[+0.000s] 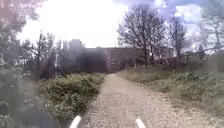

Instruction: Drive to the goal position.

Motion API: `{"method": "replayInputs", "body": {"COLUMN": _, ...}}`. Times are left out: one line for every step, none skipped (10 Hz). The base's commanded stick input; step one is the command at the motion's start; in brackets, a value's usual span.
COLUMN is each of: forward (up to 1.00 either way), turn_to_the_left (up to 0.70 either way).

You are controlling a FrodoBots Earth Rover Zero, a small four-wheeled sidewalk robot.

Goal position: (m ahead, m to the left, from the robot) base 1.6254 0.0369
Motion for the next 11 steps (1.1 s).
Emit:
{"method": "replayInputs", "body": {"forward": 0.7, "turn_to_the_left": 0.0}}
{"method": "replayInputs", "body": {"forward": 0.7, "turn_to_the_left": 0.0}}
{"method": "replayInputs", "body": {"forward": 0.7, "turn_to_the_left": 0.0}}
{"method": "replayInputs", "body": {"forward": 0.7, "turn_to_the_left": 0.0}}
{"method": "replayInputs", "body": {"forward": 0.7, "turn_to_the_left": 0.0}}
{"method": "replayInputs", "body": {"forward": 0.7, "turn_to_the_left": 0.0}}
{"method": "replayInputs", "body": {"forward": 0.7, "turn_to_the_left": 0.0}}
{"method": "replayInputs", "body": {"forward": 0.7, "turn_to_the_left": 0.0}}
{"method": "replayInputs", "body": {"forward": 0.7, "turn_to_the_left": 0.0}}
{"method": "replayInputs", "body": {"forward": 0.7, "turn_to_the_left": 0.0}}
{"method": "replayInputs", "body": {"forward": 0.7, "turn_to_the_left": 0.0}}
